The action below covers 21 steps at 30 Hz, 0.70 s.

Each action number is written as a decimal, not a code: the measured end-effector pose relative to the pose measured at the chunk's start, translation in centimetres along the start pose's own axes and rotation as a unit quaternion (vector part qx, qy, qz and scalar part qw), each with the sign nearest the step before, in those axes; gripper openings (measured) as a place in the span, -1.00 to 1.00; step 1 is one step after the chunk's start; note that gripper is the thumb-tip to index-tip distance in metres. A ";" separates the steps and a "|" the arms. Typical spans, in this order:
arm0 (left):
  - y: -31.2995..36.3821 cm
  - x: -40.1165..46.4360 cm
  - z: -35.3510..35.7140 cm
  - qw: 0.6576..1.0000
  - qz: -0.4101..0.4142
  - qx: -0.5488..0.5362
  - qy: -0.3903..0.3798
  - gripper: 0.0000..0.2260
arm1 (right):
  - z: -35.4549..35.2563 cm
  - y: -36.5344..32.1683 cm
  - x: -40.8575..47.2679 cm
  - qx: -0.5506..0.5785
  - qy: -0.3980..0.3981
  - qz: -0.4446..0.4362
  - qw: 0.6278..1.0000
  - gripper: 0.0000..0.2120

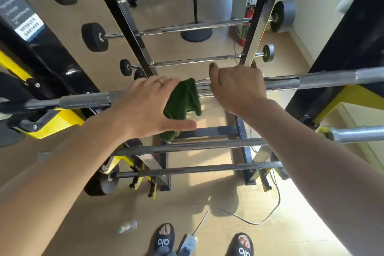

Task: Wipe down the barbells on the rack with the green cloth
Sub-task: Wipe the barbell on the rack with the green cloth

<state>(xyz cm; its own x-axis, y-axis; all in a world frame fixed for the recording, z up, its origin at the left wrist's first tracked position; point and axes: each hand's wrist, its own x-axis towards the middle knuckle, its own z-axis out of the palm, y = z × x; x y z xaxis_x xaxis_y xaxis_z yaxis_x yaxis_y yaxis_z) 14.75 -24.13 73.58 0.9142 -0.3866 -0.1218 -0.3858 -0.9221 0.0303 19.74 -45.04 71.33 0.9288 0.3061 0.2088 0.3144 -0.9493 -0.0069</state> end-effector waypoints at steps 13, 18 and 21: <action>14.4 10.8 1.9 0.970 -0.056 0.038 0.235 -0.56 | -1.6 11.5 -2.9 -0.019 0.045 0.132 0.990 -0.53; 19.1 13.8 1.2 0.981 -0.023 0.029 0.190 -0.54 | -2.0 15.2 -4.5 -0.035 -0.060 0.179 0.981 -0.53; 15.6 12.3 1.6 0.983 0.004 0.071 0.170 -0.49 | -1.6 16.3 -4.0 -0.062 -0.037 0.174 0.982 -0.53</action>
<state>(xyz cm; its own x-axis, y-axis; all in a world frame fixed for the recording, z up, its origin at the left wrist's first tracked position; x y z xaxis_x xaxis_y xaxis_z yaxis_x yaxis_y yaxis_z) 19.78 -43.29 70.92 0.8905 -0.3999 0.2169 -0.3843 -0.9164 -0.1117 20.81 -61.84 71.93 0.9889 -0.0391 0.1430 -0.0474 -0.9973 0.0553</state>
